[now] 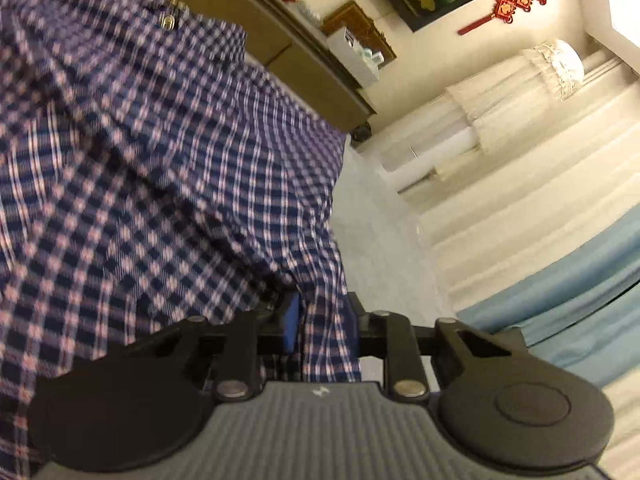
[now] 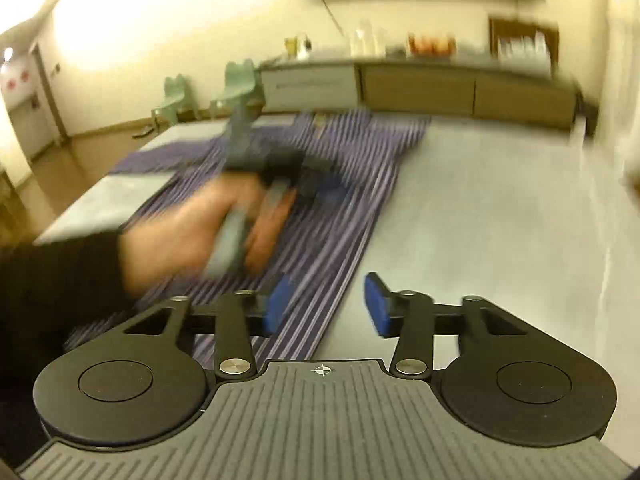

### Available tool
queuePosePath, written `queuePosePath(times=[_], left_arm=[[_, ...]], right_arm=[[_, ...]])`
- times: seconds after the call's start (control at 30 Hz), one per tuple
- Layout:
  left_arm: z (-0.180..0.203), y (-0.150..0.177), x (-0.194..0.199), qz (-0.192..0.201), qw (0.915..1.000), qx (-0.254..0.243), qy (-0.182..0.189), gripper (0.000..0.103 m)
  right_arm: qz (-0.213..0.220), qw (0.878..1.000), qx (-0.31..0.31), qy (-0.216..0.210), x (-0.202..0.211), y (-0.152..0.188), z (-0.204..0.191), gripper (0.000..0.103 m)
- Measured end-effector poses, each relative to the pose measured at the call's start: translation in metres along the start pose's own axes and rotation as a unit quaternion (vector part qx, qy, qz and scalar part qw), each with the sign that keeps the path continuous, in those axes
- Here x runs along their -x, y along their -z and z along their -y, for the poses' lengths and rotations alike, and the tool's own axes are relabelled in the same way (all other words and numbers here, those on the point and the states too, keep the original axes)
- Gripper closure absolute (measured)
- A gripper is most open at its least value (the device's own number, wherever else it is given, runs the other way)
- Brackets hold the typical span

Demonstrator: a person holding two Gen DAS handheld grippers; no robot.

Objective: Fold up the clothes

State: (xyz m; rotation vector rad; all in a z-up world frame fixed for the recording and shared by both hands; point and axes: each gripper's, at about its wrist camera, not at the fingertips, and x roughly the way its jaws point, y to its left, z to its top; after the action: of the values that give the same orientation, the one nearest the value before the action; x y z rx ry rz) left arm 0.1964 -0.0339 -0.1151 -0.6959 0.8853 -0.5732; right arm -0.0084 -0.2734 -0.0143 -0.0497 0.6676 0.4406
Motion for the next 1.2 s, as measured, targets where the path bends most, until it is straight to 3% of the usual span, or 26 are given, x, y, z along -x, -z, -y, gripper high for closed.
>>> queuePosePath(times=[0.1, 0.2, 0.33, 0.37, 0.43, 0.47, 0.5, 0.6, 0.73, 0.8, 0.87, 0.97, 1.0, 1.07, 1.13, 1.2], left_arm=[[-0.001, 0.003, -0.003, 0.004, 0.9998, -0.02, -0.001, 0.085], [-0.001, 0.003, -0.006, 0.008, 0.9995, -0.03, 0.006, 0.084], [0.001, 0.009, -0.003, 0.004, 0.9987, -0.05, 0.006, 0.084], [0.0, 0.01, -0.002, 0.004, 0.9986, -0.052, 0.006, 0.084], [0.002, 0.006, -0.011, 0.004, 0.9987, -0.049, 0.007, 0.085], [0.002, 0.004, -0.014, 0.003, 0.9988, -0.048, 0.007, 0.086], [0.002, 0.005, -0.014, 0.002, 0.9987, -0.051, 0.007, 0.087], [0.004, 0.007, -0.014, -0.004, 0.998, -0.063, 0.007, 0.087], [0.0, 0.009, -0.011, -0.007, 0.9979, -0.064, 0.003, 0.092], [-0.002, 0.01, -0.009, -0.008, 0.9981, -0.061, 0.003, 0.092], [-0.004, 0.011, -0.007, -0.009, 0.9981, -0.06, 0.003, 0.092], [-0.003, 0.011, -0.008, -0.009, 0.9979, -0.065, 0.002, 0.092], [-0.001, 0.01, -0.011, -0.01, 0.9977, -0.067, 0.001, 0.092], [0.001, 0.009, -0.014, -0.009, 0.9976, -0.069, 0.001, 0.092], [-0.003, 0.008, -0.011, -0.005, 0.9987, -0.049, 0.012, 0.09], [-0.007, 0.008, -0.004, 0.002, 0.9994, -0.023, 0.025, 0.081]], right_arm=[[0.013, 1.0, 0.011, 0.024, -0.069, -0.075, 0.043, 0.04], [0.008, 0.999, -0.027, 0.036, -0.163, -0.135, 0.09, 0.028], [-0.035, 0.992, -0.113, 0.041, -0.289, -0.163, 0.146, 0.026], [-0.05, 0.989, -0.136, 0.034, -0.317, -0.163, 0.158, 0.031], [-0.07, 0.984, -0.162, 0.016, -0.352, -0.158, 0.173, 0.057], [-0.064, 0.984, -0.165, 0.011, -0.36, -0.155, 0.18, 0.092], [-0.054, 0.984, -0.17, 0.018, -0.361, -0.154, 0.186, 0.1], [-0.03, 0.984, -0.168, 0.052, -0.365, -0.152, 0.203, 0.101], [-0.029, 0.986, -0.132, 0.097, -0.374, -0.158, 0.211, 0.102], [-0.039, 0.986, -0.101, 0.126, -0.373, -0.164, 0.206, 0.093], [-0.022, 0.985, -0.083, 0.151, -0.348, -0.165, 0.196, 0.087], [0.021, 0.991, -0.096, 0.086, -0.283, -0.146, 0.172, 0.082], [0.02, 0.993, -0.096, 0.069, -0.265, -0.132, 0.161, 0.075], [0.006, 0.995, -0.098, 0.037, -0.234, -0.102, 0.143, 0.074], [-0.014, 0.995, -0.097, 0.032, -0.211, -0.075, 0.128, 0.074], [-0.027, 0.994, -0.096, 0.05, -0.184, -0.056, 0.116, 0.074]])
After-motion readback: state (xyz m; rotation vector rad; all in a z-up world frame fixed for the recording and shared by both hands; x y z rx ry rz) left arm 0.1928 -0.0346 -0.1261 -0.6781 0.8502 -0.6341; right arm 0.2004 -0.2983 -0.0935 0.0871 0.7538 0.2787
